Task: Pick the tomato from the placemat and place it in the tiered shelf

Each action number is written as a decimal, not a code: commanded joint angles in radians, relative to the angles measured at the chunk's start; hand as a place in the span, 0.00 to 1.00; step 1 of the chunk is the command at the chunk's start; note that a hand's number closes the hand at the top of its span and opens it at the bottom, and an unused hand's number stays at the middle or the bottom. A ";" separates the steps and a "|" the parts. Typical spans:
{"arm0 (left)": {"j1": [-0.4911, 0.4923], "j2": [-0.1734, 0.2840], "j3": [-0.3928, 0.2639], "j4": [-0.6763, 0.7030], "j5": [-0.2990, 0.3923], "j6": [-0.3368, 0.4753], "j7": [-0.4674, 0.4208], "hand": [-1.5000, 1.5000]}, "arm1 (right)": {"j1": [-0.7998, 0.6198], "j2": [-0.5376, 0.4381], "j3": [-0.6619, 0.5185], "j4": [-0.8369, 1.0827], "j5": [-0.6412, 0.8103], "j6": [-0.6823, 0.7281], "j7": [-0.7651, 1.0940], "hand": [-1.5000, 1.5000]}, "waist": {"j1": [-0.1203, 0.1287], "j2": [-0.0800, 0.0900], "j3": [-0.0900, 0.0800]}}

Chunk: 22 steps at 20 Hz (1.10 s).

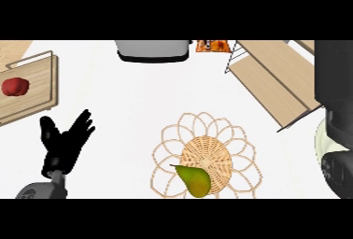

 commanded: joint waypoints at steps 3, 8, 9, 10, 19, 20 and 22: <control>0.030 0.030 0.015 -0.085 0.006 -0.012 0.059 0.50 | 0.066 -0.019 -0.017 0.023 -0.017 -0.045 0.041 1.00 | 0.010 0.001 -0.001; 0.009 0.037 0.050 -0.031 0.021 -0.045 0.050 0.50 | 0.119 -0.060 0.000 -0.024 -0.025 -0.029 0.000 1.00 | -0.002 0.000 -0.002; -0.029 0.014 0.037 -0.008 0.003 -0.026 0.060 0.50 | 0.067 -0.069 -0.003 0.026 -0.036 -0.058 -0.009 1.00 | 0.003 0.002 -0.002; 0.041 -0.029 0.000 -0.048 -0.025 0.002 0.016 0.50 | 0.096 -0.088 -0.017 0.049 -0.043 -0.094 -0.034 1.00 | 0.008 0.003 -0.002; 0.011 -0.002 0.047 0.066 -0.032 -0.059 -0.047 0.50 | 0.105 -0.098 0.013 0.044 -0.095 -0.063 -0.048 1.00 | 0.002 0.002 -0.002; 0.019 -0.025 0.033 0.005 -0.027 -0.035 -0.012 0.50 | 0.047 -0.126 0.021 0.086 -0.092 0.017 -0.056 1.00 | 0.007 0.002 -0.002; -0.024 -0.055 0.013 0.028 -0.061 0.006 0.001 0.50 | 0.090 -0.123 0.029 0.088 -0.089 -0.025 -0.065 1.00 | 0.002 0.003 -0.002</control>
